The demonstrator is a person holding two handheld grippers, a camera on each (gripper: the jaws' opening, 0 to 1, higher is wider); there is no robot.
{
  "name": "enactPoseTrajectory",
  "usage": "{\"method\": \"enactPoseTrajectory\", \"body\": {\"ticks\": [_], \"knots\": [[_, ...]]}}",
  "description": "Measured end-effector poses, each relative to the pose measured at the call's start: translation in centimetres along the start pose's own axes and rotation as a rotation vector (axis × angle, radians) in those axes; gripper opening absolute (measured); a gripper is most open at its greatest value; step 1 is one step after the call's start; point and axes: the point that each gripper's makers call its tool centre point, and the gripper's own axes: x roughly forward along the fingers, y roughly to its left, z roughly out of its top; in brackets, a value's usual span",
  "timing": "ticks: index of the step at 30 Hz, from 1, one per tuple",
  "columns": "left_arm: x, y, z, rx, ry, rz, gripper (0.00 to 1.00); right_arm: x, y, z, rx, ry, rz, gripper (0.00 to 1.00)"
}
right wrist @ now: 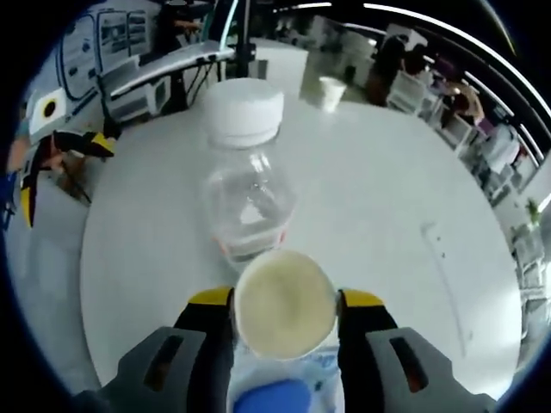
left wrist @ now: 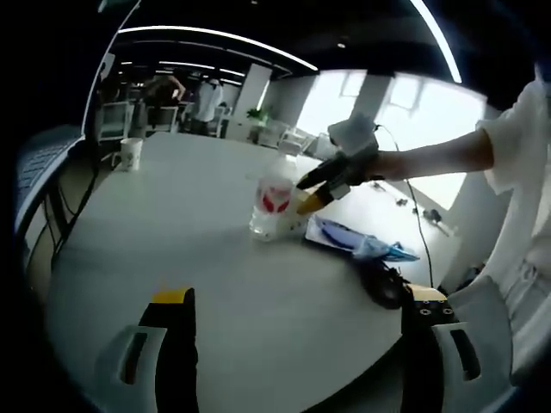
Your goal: Arrange the tabletop items into an orderly group along one side of the table until the central work area is clear of visible clutter.
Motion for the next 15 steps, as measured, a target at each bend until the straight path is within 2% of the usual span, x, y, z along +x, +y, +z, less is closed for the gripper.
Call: {"method": "enactPoseTrajectory", "body": {"ticks": [11, 15], "knots": [[0.18, -0.13, -0.17, -0.003, 0.006, -0.003, 0.96, 0.18, 0.06, -0.06, -0.021, -0.001, 0.002, 0.45], [0.2, -0.1, -0.21, -0.007, 0.004, -0.004, 0.96, 0.21, -0.14, -0.09, -0.003, -0.006, 0.001, 0.46]]}}
